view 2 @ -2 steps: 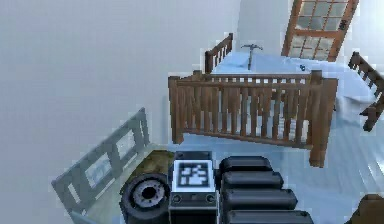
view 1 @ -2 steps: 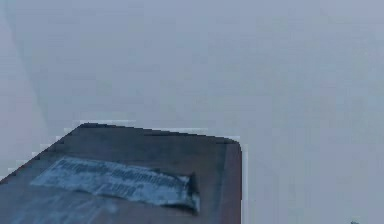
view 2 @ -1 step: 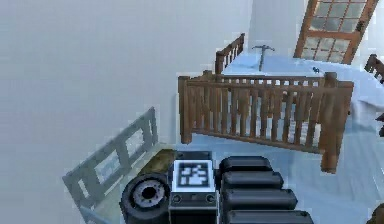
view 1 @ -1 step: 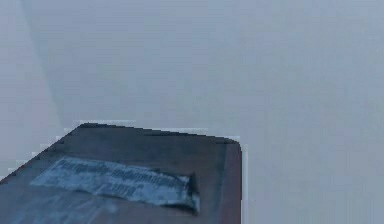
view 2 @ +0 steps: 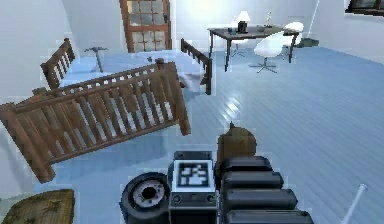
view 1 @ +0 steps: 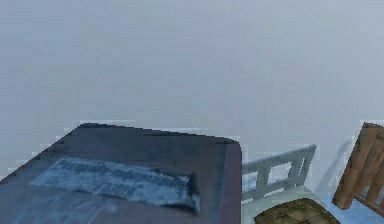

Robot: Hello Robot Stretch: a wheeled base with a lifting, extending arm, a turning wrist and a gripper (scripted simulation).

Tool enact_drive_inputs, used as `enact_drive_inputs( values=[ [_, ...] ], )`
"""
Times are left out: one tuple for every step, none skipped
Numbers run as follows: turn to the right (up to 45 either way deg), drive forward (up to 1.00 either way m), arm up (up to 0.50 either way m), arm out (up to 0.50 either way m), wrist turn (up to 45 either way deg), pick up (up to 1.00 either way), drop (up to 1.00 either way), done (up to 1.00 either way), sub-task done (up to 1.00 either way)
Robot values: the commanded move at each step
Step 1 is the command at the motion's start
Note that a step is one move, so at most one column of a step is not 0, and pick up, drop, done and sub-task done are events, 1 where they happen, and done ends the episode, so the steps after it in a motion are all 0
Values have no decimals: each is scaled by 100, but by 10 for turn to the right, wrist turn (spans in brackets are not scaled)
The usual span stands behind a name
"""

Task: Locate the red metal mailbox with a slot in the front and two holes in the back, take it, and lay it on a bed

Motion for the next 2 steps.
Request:
enact_drive_inputs(
  values=[
    [0,0,0,44,0,0,0,0,0],
    [0,0,0,0,450,0,0,0,0]
  ],
)
